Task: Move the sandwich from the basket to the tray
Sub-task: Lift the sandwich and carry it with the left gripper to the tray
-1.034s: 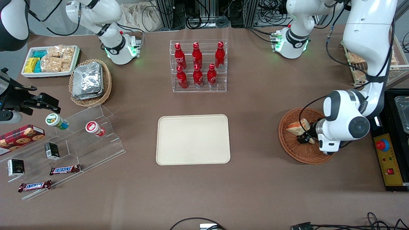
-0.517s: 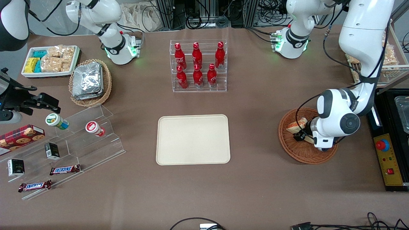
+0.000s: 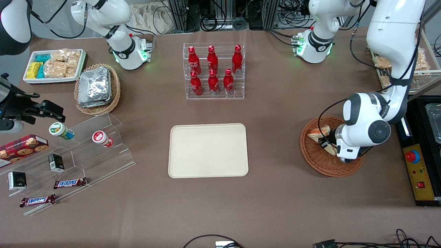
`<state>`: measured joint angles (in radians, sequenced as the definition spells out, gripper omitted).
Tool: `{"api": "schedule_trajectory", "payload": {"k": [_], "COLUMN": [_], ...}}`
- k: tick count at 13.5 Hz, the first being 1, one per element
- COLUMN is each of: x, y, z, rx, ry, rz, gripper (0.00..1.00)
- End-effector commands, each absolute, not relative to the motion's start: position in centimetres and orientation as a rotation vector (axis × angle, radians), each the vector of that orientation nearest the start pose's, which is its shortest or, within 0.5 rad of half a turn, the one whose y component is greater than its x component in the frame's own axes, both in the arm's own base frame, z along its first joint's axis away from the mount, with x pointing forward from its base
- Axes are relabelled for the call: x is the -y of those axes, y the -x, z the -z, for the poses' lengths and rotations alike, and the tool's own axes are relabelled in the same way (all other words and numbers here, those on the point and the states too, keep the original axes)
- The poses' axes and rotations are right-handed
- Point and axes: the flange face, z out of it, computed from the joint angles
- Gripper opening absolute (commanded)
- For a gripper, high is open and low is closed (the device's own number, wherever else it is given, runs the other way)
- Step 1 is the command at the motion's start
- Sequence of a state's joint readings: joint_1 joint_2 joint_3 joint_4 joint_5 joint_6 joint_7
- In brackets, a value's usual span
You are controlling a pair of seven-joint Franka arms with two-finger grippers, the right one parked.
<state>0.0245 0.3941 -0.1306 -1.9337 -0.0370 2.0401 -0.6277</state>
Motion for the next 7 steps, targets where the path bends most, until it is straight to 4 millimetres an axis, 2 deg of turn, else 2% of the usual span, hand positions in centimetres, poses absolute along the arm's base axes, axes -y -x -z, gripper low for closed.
{"api": "schedule_trajectory", "payload": {"k": [1,2,4,5,7], "x": [8.3,9.3,11.3,13.1,18.1], "y": [-60.2,-60.8,-61.9,-62.1,-62.9], "z": [-32.9,-35.1,-37.8,-38.7,-39.2], "rx": [0.585,0.454,0.219,0.137,0.02], "ry": [3.044,3.082,3.162,3.191,3.241], "rz": [-0.461,-0.46,-0.422,-0.391,-0.358], "gripper": [0.0,0.0,0.0,0.0,0.0]}}
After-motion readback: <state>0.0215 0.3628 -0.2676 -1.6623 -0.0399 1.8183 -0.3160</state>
